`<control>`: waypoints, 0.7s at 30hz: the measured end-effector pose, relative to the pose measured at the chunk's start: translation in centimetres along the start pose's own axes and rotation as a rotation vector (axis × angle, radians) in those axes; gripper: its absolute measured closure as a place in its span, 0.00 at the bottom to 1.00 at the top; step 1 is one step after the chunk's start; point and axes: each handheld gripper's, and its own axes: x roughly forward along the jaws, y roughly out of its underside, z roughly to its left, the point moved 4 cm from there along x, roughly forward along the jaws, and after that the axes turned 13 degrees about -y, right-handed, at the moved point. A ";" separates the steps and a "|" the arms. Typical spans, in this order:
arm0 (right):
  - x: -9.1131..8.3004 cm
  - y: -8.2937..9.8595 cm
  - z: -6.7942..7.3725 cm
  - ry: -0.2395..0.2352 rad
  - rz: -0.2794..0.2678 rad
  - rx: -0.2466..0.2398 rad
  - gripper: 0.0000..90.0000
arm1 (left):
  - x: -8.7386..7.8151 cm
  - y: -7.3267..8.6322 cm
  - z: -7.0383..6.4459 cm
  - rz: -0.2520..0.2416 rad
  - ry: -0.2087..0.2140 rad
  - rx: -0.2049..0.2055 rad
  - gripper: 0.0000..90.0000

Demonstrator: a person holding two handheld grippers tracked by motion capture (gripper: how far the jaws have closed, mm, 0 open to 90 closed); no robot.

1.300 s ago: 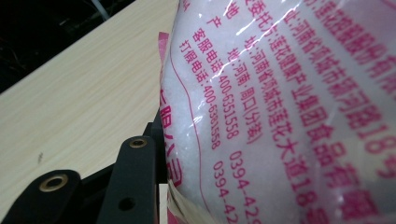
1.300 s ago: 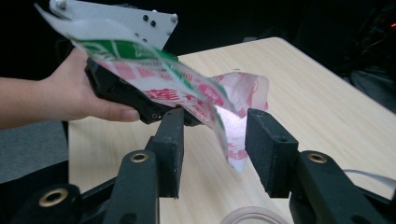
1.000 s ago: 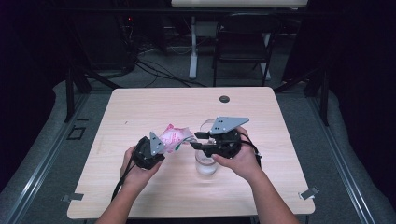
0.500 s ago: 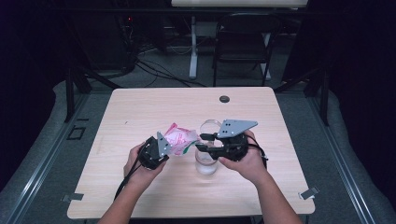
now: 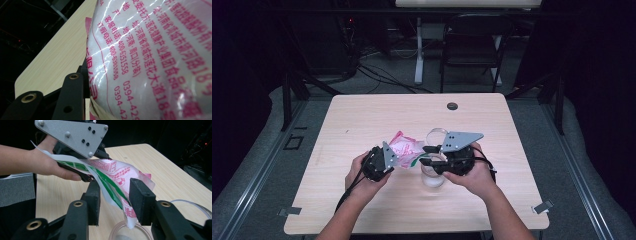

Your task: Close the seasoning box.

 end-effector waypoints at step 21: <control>0.7 0.7 -0.3 -0.026 0.013 0.044 0.98 | -0.1 -0.4 -0.5 -0.030 -0.030 0.039 0.68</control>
